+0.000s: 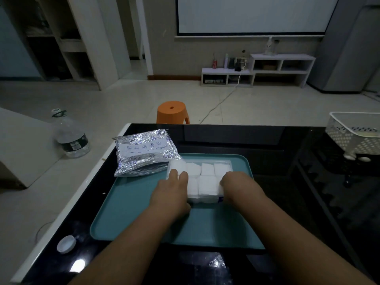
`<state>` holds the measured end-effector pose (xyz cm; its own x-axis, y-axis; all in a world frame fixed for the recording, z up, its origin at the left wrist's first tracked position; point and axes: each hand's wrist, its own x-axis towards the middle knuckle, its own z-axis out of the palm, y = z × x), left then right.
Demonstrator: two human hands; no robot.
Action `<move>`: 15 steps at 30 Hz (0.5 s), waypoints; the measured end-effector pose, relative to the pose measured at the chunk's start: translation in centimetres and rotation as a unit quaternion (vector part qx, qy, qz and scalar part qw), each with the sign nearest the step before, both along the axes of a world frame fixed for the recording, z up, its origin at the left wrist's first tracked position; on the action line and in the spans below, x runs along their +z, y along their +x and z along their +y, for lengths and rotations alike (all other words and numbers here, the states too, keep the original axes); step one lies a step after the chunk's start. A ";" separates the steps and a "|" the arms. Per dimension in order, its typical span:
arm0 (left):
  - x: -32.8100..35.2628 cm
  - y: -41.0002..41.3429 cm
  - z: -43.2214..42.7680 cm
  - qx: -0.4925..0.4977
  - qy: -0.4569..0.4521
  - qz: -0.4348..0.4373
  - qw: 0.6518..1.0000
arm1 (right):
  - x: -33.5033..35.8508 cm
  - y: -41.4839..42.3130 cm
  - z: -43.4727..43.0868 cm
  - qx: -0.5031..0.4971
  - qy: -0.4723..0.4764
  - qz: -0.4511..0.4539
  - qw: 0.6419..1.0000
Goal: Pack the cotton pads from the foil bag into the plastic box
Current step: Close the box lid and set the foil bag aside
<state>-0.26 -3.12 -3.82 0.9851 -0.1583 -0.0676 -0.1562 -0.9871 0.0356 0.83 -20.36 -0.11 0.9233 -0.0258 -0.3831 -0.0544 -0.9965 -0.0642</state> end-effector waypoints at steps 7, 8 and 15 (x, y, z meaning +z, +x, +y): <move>0.8 -0.2 -0.1 -0.012 0.005 0.028 1.000 | 0.1 0.1 0.0 -0.007 0.005 0.001 1.000; 1.0 -0.1 0.1 -0.019 0.005 0.041 0.999 | 0.1 0.1 0.0 -0.008 0.003 0.010 1.000; 2.3 1.4 2.7 -0.090 0.004 0.111 0.990 | 0.2 0.3 0.2 -0.019 0.010 0.026 0.999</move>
